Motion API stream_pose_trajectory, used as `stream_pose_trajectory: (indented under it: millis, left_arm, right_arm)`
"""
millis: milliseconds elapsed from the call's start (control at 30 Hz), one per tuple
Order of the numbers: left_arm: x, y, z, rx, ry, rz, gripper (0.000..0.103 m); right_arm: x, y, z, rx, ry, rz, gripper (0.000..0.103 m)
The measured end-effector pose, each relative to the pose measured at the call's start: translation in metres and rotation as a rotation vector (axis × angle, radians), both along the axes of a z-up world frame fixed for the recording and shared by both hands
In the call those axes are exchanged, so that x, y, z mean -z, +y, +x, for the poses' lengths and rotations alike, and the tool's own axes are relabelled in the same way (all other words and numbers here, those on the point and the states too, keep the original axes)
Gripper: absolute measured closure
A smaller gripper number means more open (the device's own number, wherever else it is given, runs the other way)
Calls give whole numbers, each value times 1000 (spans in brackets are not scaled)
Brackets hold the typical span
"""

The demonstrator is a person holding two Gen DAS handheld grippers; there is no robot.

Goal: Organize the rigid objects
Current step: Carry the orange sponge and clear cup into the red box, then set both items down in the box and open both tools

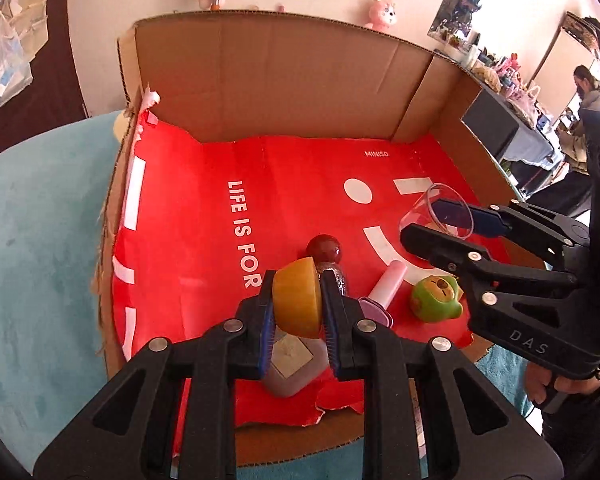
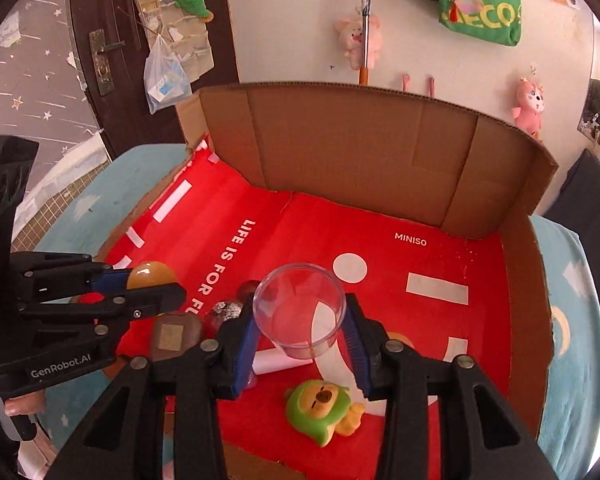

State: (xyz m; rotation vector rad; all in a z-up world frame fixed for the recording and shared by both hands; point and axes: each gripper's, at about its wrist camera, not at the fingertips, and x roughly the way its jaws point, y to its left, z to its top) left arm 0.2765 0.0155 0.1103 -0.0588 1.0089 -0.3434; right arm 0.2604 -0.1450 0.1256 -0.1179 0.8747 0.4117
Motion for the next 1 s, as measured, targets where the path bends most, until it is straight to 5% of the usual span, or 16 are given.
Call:
stream_pose_trajectory:
  millis: [433, 1000]
  left_arm:
    - [38, 0, 45, -47, 151, 20, 84]
    - [36, 11, 45, -61, 171, 5, 83]
  right_arm:
    - [38, 9, 47, 14, 151, -84, 60]
    - [52, 9, 57, 23, 193, -117, 60]
